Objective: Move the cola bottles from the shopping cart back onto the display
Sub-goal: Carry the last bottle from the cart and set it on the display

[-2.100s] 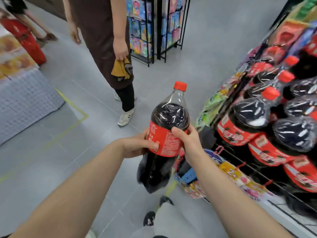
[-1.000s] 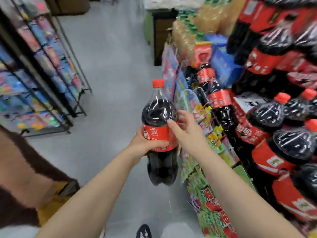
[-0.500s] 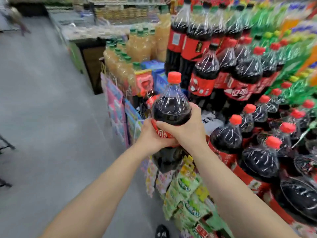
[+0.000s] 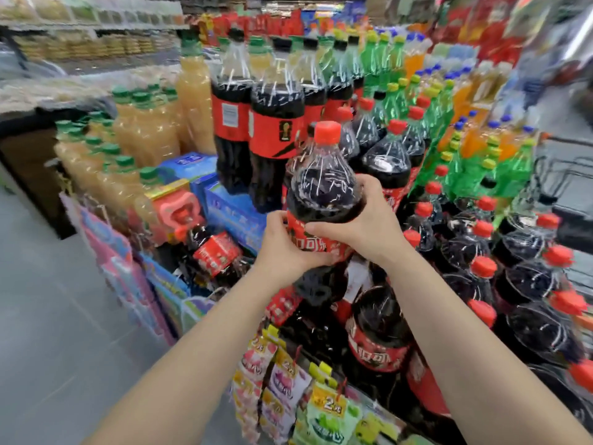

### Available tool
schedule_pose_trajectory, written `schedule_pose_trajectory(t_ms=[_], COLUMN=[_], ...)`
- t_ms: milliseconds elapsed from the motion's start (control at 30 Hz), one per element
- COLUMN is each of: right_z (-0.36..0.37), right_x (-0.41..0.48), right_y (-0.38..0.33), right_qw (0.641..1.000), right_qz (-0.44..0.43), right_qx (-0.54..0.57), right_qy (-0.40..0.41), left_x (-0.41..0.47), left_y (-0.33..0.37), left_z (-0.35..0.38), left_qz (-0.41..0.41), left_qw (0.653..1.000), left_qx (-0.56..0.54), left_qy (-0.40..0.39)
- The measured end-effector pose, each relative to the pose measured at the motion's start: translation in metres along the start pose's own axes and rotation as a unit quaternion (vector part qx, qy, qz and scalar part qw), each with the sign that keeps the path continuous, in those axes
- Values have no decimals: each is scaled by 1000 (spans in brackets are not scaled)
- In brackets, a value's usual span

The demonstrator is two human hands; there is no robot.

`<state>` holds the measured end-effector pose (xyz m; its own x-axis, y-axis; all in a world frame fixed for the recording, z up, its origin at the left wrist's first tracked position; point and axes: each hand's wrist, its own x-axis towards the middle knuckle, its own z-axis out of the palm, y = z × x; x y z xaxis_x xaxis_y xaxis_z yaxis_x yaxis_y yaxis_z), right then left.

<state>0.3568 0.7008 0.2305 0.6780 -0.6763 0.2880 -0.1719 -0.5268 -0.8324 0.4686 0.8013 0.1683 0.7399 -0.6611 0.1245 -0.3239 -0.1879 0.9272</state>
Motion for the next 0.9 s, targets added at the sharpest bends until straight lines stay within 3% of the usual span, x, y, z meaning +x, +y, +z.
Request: schedule_pose_trajectory(t_ms=[433,633,900], right_z=[-25,-19,-12], right_x=[25,27,11], right_y=[45,52,41], right_qw=[991,990,962], right_qz=[104,63,35], right_qx=[-81,-104,-267], right_qy=[37,75,48], left_x=[49,50,31], left_y=[-9,-33,-84], left_z=[55,54,73], left_qz=[7,48,-36], left_qw=[994,989,984], left_qx=[7,47,116], left_qy=[-111,-134,-132])
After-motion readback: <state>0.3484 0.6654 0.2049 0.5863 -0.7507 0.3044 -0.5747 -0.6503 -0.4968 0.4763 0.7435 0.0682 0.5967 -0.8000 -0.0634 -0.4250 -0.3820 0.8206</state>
